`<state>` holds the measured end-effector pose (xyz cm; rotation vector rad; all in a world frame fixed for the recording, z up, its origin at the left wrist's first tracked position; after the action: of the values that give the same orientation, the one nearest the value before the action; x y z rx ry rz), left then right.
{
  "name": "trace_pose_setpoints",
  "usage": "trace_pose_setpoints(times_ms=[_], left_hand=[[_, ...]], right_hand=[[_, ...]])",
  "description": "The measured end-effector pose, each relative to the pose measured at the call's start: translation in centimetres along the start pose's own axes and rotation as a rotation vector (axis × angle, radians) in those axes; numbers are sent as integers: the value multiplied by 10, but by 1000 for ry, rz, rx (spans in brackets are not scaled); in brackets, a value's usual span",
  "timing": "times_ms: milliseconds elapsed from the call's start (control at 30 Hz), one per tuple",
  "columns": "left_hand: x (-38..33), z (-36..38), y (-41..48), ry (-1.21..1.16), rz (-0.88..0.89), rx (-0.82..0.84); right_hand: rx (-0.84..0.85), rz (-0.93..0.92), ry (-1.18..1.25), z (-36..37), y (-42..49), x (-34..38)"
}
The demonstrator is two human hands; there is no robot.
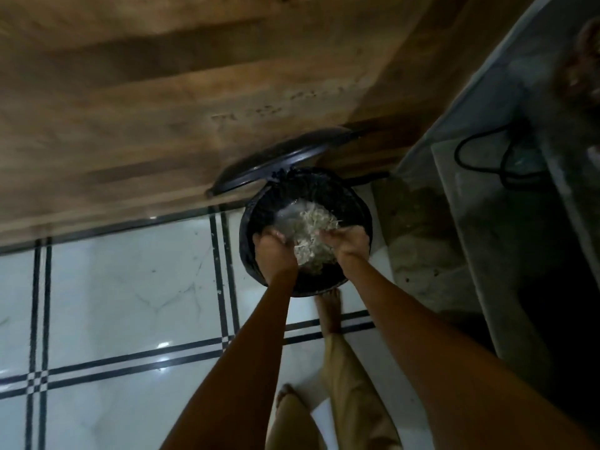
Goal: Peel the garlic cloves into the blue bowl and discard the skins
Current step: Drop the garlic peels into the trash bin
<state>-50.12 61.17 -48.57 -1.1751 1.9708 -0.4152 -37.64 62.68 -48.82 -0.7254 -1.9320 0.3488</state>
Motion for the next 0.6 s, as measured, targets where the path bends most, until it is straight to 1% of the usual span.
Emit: trace_pose_setpoints(times_ms=[33, 67, 100, 133, 167, 200, 233, 267, 333, 400, 433, 500, 533, 600], left_hand=[[-2, 1, 3, 49, 116, 2], [-3, 2, 4, 93, 179, 32], [-3, 5, 6, 199, 205, 141], [-5, 7, 7, 326, 219, 267], [-6, 5, 7, 489, 214, 384], [-8, 0, 6, 576, 204, 450], [-10, -8, -1, 545, 215, 490], [-12, -18, -12, 414, 205, 528], [-18, -47, -46, 181, 191, 570], [-28, -79, -89, 45, 228, 512], [-37, -97, -116, -8, 256, 468], [-57, -129, -181, -53, 378, 407], [-69, -142, -219, -65, 451, 410], [-86, -160, -303, -90, 587, 470]], right_hand=[[-24, -66, -77, 2, 0, 1], [-9, -141, -170, 3, 0, 2], [68, -217, -304, 5, 0, 5], [182, -273, -485, 3, -3, 8], [280, -298, -616, 2, -4, 8], [346, -277, -655, -1, -7, 9], [360, -224, -613, -7, -13, 11], [313, -181, -511, -16, -24, 14], [140, -132, -238, -40, -57, 28], [15, -133, 6, -75, -105, 52], [-40, -160, 107, -95, -131, 65], [-134, -277, 284, -143, -195, 95], [-168, -354, 350, -170, -230, 109], [-271, -461, 399, -229, -301, 125]])
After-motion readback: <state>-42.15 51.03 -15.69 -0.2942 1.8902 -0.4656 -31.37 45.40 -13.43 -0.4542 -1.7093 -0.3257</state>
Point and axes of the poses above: each hand's wrist, its own y-axis towards the middle knuckle, its own z-axis out of the palm, x = y × z, the point moved 1 cm from there along y, towards the middle knuckle, and after that the axes turned 13 degrees about -z, right-handed, at the moved point
